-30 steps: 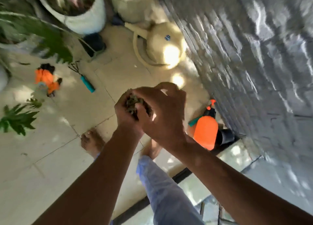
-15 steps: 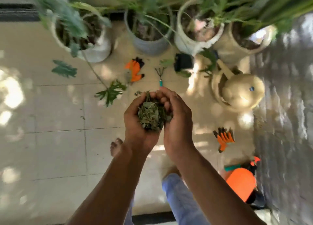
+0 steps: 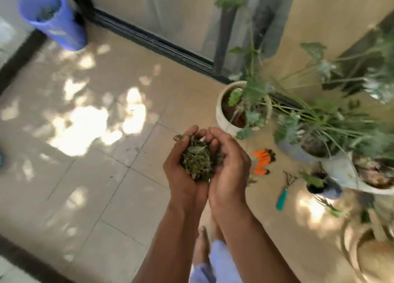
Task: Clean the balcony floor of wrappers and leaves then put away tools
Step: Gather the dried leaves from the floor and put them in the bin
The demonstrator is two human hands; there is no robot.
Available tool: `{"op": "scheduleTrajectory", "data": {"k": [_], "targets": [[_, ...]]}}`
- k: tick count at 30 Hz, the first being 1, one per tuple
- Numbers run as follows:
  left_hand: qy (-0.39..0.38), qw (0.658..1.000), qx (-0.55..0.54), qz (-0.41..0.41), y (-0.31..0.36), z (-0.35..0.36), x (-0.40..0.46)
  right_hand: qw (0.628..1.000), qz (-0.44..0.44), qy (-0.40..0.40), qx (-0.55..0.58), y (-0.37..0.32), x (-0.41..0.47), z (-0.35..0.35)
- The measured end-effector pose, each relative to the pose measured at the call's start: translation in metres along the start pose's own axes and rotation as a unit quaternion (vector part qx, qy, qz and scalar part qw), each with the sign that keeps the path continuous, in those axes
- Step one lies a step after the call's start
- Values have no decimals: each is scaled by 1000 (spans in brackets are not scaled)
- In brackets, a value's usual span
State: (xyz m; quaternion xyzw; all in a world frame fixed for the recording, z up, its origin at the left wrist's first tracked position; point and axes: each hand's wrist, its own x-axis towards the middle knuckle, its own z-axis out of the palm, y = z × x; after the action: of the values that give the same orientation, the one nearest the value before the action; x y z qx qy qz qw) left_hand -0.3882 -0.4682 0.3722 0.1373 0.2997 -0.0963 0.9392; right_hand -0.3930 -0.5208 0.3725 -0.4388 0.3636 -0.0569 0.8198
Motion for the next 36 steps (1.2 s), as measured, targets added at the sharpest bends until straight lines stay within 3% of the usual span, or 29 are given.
{"op": "scheduleTrajectory", "data": {"k": [7,14,21,27,36], "targets": [[5,997,-40,72,93,15,73,995,27,-96,-7,21,45,106],[50,989,-97,100,155,53,146,979,37,-157,-127,31,108,201],[86,970,-154,167,254,95,224,961,78,-211,-159,55,160,329],[93,959,-156,218,379,97,313,950,109,-242,-167,123,209,469],[111,965,-131,197,587,60,501,954,200,-169,-148,275,325,696]]}}
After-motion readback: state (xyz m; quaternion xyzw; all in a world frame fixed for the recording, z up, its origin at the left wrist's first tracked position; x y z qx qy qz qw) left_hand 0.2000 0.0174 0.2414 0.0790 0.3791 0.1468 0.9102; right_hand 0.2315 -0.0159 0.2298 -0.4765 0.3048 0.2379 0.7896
